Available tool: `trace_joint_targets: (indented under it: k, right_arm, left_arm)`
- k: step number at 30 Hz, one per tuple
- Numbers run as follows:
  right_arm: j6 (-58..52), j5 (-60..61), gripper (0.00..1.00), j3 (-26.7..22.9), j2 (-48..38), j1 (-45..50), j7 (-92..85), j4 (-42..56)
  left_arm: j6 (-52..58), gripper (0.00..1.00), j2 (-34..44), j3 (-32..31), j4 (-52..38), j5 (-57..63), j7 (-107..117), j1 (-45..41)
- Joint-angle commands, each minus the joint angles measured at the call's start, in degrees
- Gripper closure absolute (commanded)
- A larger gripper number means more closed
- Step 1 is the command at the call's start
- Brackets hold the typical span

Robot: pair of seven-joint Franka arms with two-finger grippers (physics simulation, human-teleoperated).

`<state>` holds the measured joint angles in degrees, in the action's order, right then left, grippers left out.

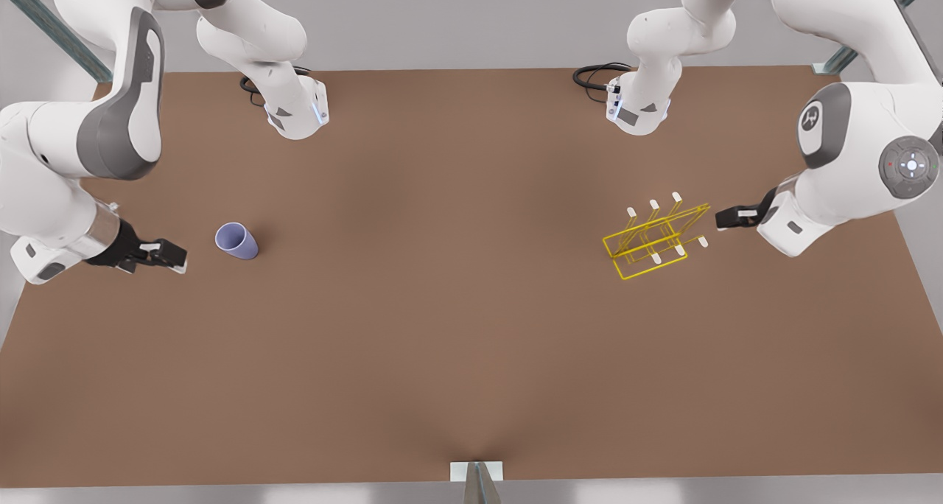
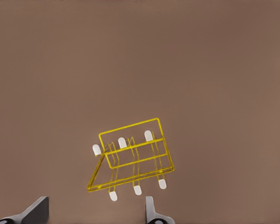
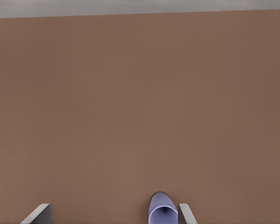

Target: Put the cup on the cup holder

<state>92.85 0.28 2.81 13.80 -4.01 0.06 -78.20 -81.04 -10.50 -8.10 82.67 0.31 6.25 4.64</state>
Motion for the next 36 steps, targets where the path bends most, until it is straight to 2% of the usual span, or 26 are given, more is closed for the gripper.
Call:
trace_joint_targets:
  k: [1,4,6,7,8,12,18,21,26,29,31,36]
  right_arm:
    - [2.9,0.4,0.0,0.0,0.2,0.2,-0.1,0.1]
    - [0.4,0.6,0.0,1.1,0.3,0.6,0.6,-1.5]
    - [1.9,0.4,0.0,2.6,-0.4,0.6,0.8,-8.4]
    - [9.0,0.1,0.0,4.7,-3.8,0.2,1.3,-17.4]
    - [8.9,0.1,0.0,4.8,-5.3,0.0,1.3,-19.2]
    - [13.7,0.3,0.0,5.9,-19.5,-2.9,0.6,-37.1]
    - [13.9,0.1,0.0,5.9,-14.9,-5.5,1.4,-35.9]
    - [19.6,-0.3,0.0,5.9,-13.1,-5.4,3.4,-36.9]
    - [21.3,-0.3,0.0,6.7,-11.0,-5.0,3.3,-36.7]
    - [19.4,-0.2,0.0,7.5,-9.4,-5.7,2.8,-34.3]
    - [13.1,-0.3,0.0,7.2,-7.1,-5.3,2.8,-29.5]
    - [13.7,-0.6,0.0,7.3,-6.2,-2.9,3.6,-30.6]
  left_arm:
    - [-3.1,0.0,0.3,-0.2,-0.1,-1.5,-0.6,-0.4]
    - [-1.2,0.0,-0.1,-1.7,-2.2,-1.6,-1.8,-1.9]
    - [-3.2,0.0,-3.8,-2.0,-2.6,0.0,-0.5,-2.1]
    - [-5.1,0.0,-9.3,-1.9,-6.8,0.0,0.4,-2.1]
    - [-4.0,0.0,-10.6,-1.7,-10.3,0.0,1.1,-1.8]
    - [-1.0,0.0,-10.4,-1.7,-10.2,0.0,1.3,-1.6]
    - [-0.6,0.0,-10.7,-1.9,-9.7,-0.4,4.9,-2.2]
    - [-0.6,0.0,-11.4,-1.9,-9.8,0.0,6.7,-3.5]
    - [-0.6,0.0,-11.5,-1.9,-9.8,0.0,7.9,-3.9]
    - [-0.6,0.0,-11.6,-1.9,-9.7,0.0,7.9,-4.0]
    - [-0.6,0.0,-11.6,-1.9,-9.7,0.0,7.9,-4.0]
    - [-0.2,0.0,-11.6,-1.9,-9.7,0.0,8.0,-4.4]
